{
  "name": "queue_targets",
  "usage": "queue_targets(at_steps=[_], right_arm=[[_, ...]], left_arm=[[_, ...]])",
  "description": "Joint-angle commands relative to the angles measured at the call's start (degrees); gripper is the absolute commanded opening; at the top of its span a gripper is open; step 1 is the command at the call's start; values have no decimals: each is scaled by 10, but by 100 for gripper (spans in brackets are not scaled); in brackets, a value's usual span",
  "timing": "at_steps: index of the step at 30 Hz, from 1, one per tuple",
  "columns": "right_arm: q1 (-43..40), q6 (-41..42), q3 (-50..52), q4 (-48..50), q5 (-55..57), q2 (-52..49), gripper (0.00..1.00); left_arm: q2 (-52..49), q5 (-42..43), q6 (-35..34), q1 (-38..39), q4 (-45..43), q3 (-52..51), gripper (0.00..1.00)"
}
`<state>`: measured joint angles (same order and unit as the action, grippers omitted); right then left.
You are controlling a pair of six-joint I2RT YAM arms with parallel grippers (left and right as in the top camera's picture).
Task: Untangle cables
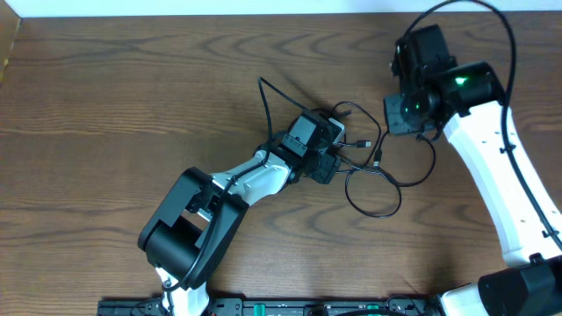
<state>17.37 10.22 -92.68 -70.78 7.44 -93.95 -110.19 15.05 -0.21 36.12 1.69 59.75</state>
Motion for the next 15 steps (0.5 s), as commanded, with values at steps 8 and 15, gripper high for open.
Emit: queue_targets(at_steps=[8, 15], right_arm=[[0, 60, 153, 55, -49, 10, 20], [0, 78, 221, 69, -91, 10, 35]], left_arm=[[-8, -29, -5, -40, 29, -3, 64], [-8, -29, -5, -74, 47, -3, 64]])
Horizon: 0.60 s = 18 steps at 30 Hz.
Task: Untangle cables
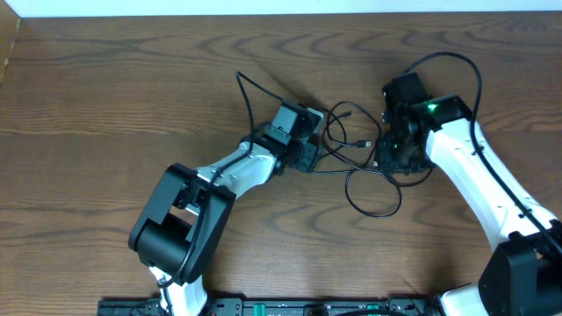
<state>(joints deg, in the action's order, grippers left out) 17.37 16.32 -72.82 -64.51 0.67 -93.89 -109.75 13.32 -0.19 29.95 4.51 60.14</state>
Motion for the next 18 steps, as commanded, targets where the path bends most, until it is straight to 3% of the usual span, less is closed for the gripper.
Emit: queue_targets(at_steps=[1, 6, 7, 10, 18], right_arm=[[0, 17, 35, 14, -23, 10, 37], [2, 3, 85, 59, -23, 10, 61], [3, -6, 98, 78, -23, 10, 72], [3, -18, 136, 135, -23, 10, 88], [3, -42, 189, 244, -23, 10, 92]], left_arm=[[-12, -12, -6, -17, 19, -7, 64], [-10, -5, -5, -27, 19, -7, 63], [-10, -5, -5, -27, 19, -7, 63], [-6, -5, -5, -27, 19, -7, 63], [1, -3, -5, -27, 21, -7, 63]])
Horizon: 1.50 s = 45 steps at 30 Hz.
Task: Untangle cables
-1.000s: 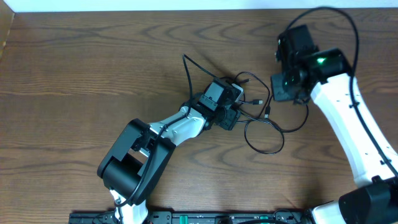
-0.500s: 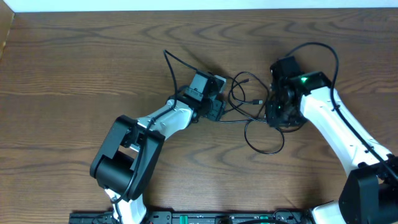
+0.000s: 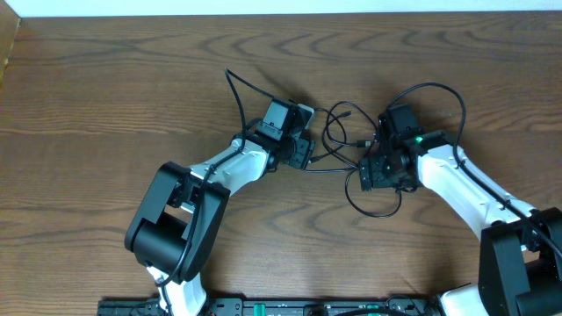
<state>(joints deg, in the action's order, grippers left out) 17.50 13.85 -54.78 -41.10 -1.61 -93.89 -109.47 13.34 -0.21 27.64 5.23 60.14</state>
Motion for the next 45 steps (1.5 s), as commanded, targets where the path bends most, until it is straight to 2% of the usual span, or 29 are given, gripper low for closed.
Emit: queue_targets(at_steps=[1, 4, 7, 15, 18, 22, 23, 26, 29, 38, 45], right_arm=[[2, -21, 10, 15, 0, 10, 92], [2, -22, 11, 21, -1, 9, 84], [2, -24, 11, 25, 0, 9, 61], [2, -33, 18, 28, -1, 9, 56], [2, -33, 31, 42, -1, 9, 46], [2, -33, 52, 61, -1, 9, 45], [2, -33, 56, 63, -1, 9, 38], [2, -32, 58, 66, -1, 9, 8], [2, -32, 58, 69, -1, 9, 1], [2, -32, 28, 71, -36, 10, 1], [2, -47, -91, 5, -65, 38, 1]], left_arm=[[-2, -3, -5, -3, 14, -7, 63], [-1, -3, -5, -3, 14, -7, 63], [-1, 8, -5, -4, 14, -7, 63], [-1, 27, -5, -3, 14, -7, 63], [-1, 27, -5, -3, 16, -7, 63], [1, 27, -5, -3, 21, -7, 63], [2, 27, -5, -3, 23, -7, 63], [5, 27, -5, -3, 24, -7, 63], [9, 27, -5, -3, 24, -7, 63], [9, 27, -5, -3, 39, -7, 63], [9, 27, -5, -3, 47, -7, 63]])
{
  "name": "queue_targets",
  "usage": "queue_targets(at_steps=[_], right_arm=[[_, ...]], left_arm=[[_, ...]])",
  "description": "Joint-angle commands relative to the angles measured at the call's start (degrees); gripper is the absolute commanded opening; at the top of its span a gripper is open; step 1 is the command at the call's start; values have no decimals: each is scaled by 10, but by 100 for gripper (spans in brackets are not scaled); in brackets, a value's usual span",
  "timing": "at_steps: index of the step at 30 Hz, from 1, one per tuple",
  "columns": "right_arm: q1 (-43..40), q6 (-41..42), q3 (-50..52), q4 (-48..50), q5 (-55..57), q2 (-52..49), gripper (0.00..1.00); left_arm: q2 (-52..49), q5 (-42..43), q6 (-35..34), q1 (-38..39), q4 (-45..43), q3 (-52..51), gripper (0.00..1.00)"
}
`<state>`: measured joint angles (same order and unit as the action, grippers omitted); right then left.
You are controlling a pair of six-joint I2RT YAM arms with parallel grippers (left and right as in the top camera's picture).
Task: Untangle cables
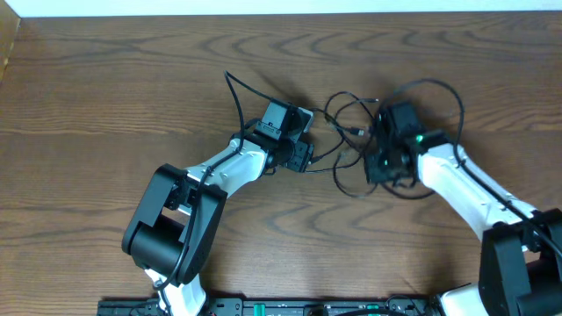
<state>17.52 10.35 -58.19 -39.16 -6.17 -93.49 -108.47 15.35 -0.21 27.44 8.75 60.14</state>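
Note:
Thin black cables point(344, 186) lie tangled at mid-table, with a loop at the top and a small plug point(356, 131) among the strands. My left gripper point(305, 153) sits at the tangle's left edge, and a strand runs from it to the right. It looks shut on that strand, though the wrist hides the fingers. My right gripper point(371, 164) is low over the right side of the tangle, apparently shut on strands there, with loops bulging out on both sides of it.
The brown wooden table point(105, 96) extends all round the tangle. Each arm's own black lead arcs above it, the left one point(235, 92) and the right one point(439, 88). The arm bases stand at the front edge.
My right gripper has shifted slightly up and back. The cable loop that lay below it has drawn up and to the left with it. The left gripper has hardly moved.
At first my left gripper was in the tangle and the right arm was raised at the far right. The left gripper then moved left with a strand trailing from it, while the right came down onto the tangle's right side. Now the loops have shifted with the right gripper.

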Motion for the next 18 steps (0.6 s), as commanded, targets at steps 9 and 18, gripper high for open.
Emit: queue_targets(at_steps=[9, 18], right_arm=[[1, -41, -286, -178, -15, 85, 1], [-3, -57, -492, -311, 72, 90, 1]], left_arm=[[-1, 7, -5, -2, 14, -7, 63], [-1, 7, -5, -2, 16, -7, 63]])
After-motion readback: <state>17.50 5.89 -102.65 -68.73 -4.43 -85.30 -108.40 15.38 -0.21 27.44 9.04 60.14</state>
